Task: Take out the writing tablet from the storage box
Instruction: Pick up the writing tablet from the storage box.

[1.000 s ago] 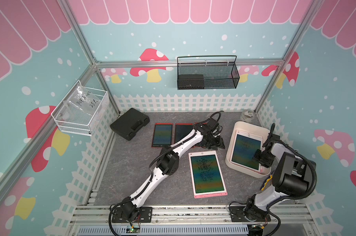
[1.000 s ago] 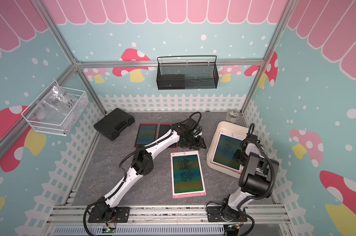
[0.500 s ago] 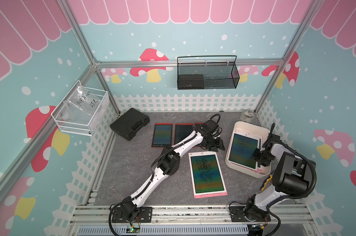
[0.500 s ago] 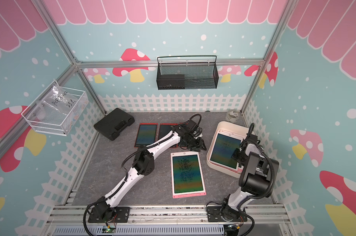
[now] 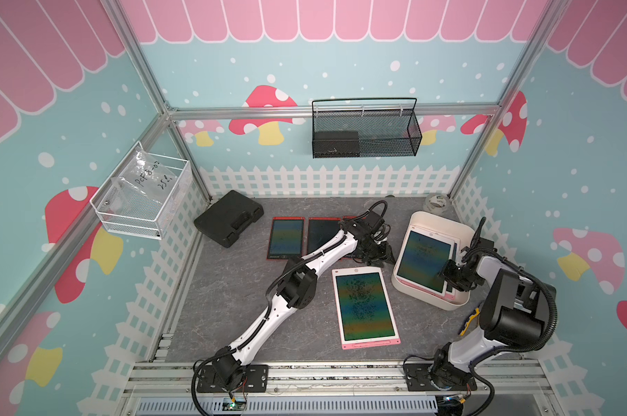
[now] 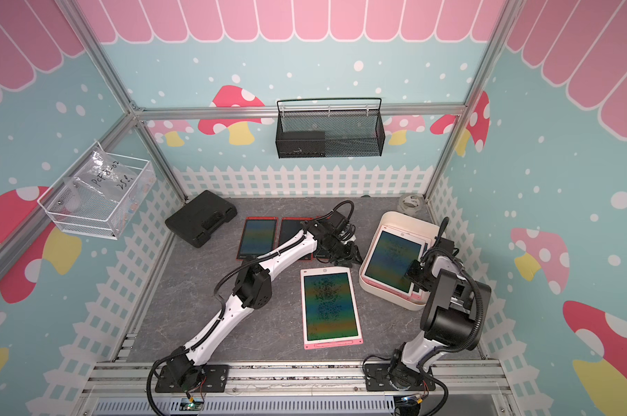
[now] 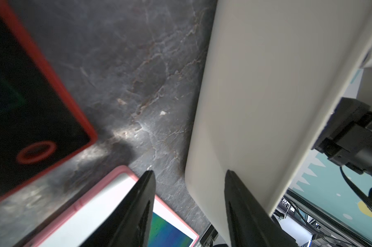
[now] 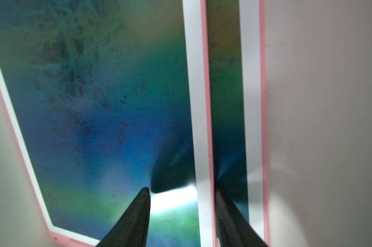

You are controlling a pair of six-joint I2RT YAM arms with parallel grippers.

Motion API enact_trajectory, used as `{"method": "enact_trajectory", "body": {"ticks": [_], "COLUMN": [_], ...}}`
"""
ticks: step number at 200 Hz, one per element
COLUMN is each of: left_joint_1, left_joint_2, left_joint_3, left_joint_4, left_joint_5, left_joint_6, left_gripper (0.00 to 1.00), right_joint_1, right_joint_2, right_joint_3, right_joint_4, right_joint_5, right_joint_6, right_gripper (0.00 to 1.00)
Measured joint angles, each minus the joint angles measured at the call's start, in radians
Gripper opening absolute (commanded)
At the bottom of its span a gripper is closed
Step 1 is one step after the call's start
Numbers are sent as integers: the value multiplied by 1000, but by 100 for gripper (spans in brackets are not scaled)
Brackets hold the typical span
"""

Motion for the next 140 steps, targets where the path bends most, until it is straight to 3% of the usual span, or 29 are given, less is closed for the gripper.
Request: {"method": "enact_trajectory", "body": {"ticks": [140], "left_joint_1": [15], "left_joint_2": [0], "left_joint_3": [-2], "left_joint_4": [-42], "left_joint_5": [-57], "left_joint_6": [-6], "left_gripper": [53], "right_joint_1": [-37], "right_joint_2": [-148], "right_joint_3": [-77], "right_joint_4": [51], "right_joint_5": [-209], "right_joint_6": [19], "right_gripper": [41]}}
